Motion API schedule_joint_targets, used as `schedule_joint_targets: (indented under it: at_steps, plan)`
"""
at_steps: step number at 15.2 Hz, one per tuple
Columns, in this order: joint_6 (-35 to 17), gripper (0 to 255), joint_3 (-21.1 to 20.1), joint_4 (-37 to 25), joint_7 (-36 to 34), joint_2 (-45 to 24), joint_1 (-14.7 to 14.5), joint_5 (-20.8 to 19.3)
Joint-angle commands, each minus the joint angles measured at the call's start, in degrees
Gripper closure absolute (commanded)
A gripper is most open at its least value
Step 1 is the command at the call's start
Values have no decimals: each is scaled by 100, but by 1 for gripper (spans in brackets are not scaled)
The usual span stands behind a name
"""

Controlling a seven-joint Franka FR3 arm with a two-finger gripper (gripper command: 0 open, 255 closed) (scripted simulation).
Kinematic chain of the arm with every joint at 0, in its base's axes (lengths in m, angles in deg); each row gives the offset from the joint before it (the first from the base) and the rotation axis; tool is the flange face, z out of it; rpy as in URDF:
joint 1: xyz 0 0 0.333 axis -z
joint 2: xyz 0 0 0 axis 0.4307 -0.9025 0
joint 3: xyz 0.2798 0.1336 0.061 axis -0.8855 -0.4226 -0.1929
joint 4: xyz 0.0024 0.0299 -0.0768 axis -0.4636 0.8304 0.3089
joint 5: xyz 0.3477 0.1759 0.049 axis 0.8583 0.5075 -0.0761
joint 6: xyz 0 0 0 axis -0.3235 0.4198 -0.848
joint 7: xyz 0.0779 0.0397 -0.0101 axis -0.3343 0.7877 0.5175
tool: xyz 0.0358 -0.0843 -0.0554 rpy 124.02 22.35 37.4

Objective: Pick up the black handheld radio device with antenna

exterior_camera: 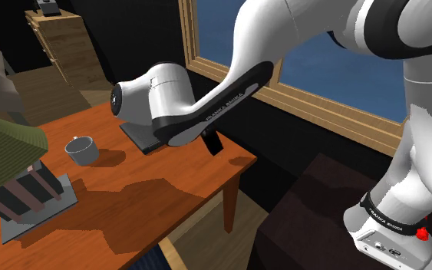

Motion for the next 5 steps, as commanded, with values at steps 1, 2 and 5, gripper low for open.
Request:
schedule_joint_targets:
  at_steps: [1,2,5]
  plan:
    - [81,255,-9,-37,74,73,-2,15]
    - [121,255,-13,-59,112,109,-4,22]
    - [168,255,-17,-85,156,149,-5,29]
